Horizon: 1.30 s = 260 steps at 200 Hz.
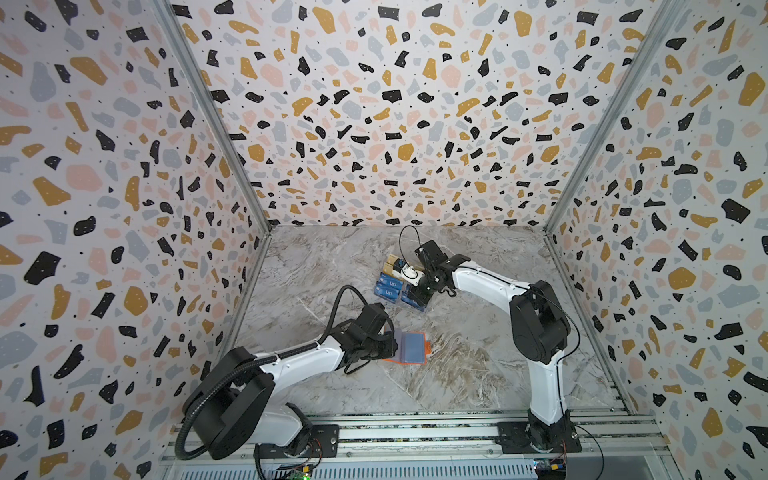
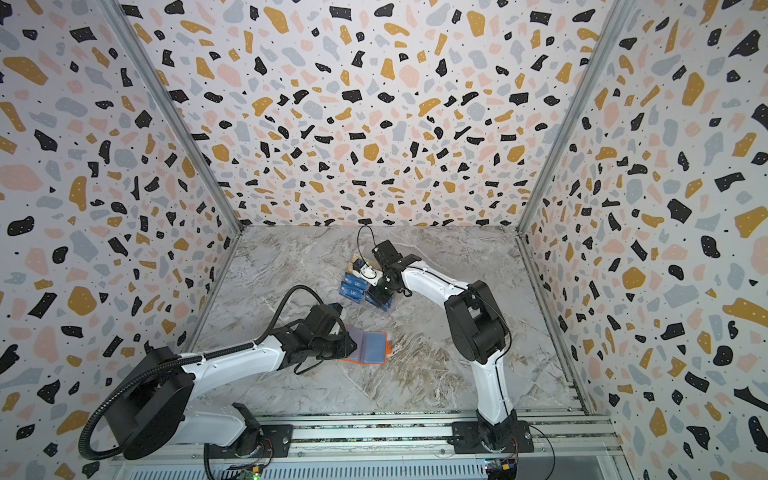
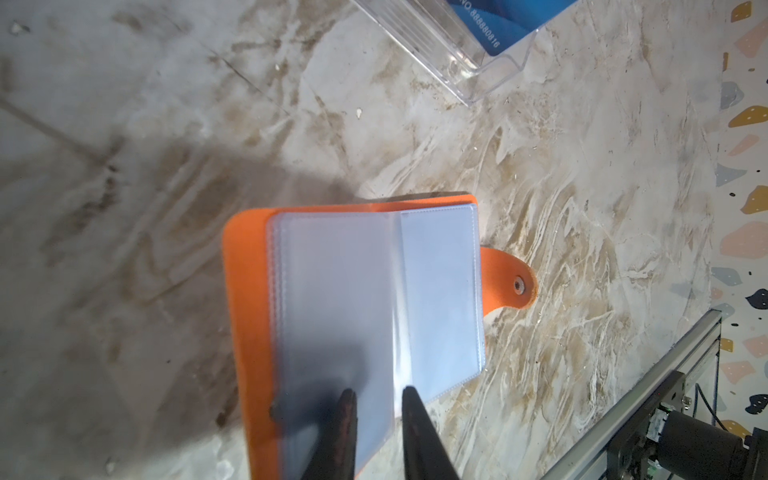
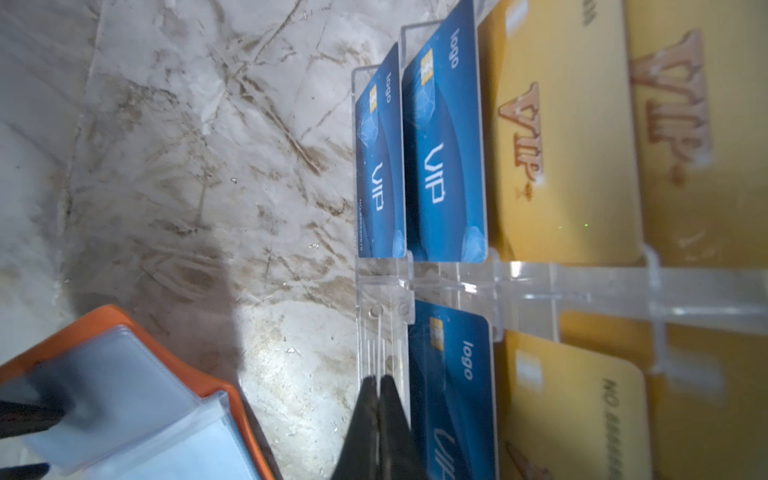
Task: Put the credit cards into the card holder
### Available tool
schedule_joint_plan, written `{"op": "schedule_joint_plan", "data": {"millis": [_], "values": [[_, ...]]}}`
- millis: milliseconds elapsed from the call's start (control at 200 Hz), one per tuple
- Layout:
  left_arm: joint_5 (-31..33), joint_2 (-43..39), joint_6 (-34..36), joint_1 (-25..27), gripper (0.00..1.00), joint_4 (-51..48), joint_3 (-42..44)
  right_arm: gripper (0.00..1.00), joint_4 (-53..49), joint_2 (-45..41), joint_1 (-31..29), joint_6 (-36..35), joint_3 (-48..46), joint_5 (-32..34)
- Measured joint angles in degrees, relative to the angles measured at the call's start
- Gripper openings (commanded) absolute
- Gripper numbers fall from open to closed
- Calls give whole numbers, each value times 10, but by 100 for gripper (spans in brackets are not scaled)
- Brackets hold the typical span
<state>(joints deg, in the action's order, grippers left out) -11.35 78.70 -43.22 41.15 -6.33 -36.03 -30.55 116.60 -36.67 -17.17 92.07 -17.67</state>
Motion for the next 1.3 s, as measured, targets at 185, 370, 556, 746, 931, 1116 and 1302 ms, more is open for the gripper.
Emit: {"op": "schedule_joint_plan", "data": {"millis": [185, 370, 556, 746, 931, 1116, 1302], "values": [[10, -1, 2, 0, 22, 0, 1, 0, 7, -49, 6, 32, -9, -40], [16, -6, 5, 0, 20, 2, 19, 0, 71, -155, 23, 128, -119, -129], [18, -6, 6, 0, 18, 10, 41, 0, 182, -235, 22, 280, -291, -203], [18, -5, 6, 0, 19, 13, 52, 0, 260, -240, -32, 410, -386, -228], [18, -5, 6, 0, 19, 16, 52, 0, 341, -236, -40, 506, -427, -232], [17, -3, 6, 0, 19, 28, 55, 0, 386, -224, -31, 567, -471, -217], [13, -2, 6, 0, 19, 38, 61, 0, 426, -206, -19, 608, -496, -215]]}}
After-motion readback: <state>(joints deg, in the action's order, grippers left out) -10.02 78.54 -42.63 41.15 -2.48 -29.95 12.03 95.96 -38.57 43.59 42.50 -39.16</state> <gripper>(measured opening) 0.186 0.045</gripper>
